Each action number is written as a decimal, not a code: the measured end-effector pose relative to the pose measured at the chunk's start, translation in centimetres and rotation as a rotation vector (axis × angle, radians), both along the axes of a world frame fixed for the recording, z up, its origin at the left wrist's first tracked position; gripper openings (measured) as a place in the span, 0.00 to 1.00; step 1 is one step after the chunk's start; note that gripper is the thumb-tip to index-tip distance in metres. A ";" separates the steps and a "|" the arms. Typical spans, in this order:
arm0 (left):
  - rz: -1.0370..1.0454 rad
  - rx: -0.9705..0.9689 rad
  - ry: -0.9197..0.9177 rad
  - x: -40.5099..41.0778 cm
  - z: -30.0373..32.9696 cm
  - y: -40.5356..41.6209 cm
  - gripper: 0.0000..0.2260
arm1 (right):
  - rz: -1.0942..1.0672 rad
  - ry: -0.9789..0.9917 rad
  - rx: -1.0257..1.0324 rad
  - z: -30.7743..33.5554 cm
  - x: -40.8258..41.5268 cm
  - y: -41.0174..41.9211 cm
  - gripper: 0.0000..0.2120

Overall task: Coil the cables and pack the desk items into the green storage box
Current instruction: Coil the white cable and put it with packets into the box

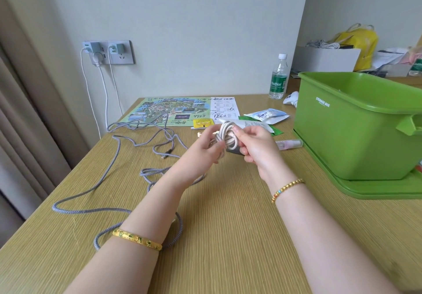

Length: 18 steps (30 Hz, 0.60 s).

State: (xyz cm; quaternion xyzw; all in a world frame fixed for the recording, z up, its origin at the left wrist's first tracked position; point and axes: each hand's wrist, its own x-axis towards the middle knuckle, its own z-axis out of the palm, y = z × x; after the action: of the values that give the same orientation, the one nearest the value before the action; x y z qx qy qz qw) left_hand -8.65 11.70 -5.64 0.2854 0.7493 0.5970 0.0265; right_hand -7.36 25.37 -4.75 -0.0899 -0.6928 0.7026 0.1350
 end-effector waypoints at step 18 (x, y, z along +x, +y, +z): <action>0.173 -0.270 0.192 -0.1 -0.6 0.4 0.21 | 0.099 -0.052 0.146 -0.4 0.1 -0.2 0.14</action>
State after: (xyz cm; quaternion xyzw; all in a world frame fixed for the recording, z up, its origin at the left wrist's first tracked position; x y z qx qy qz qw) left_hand -8.77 12.06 -6.21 0.2695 0.8434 0.4611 -0.0583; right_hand -7.30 25.22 -5.14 -0.0634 -0.7492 0.6534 0.0881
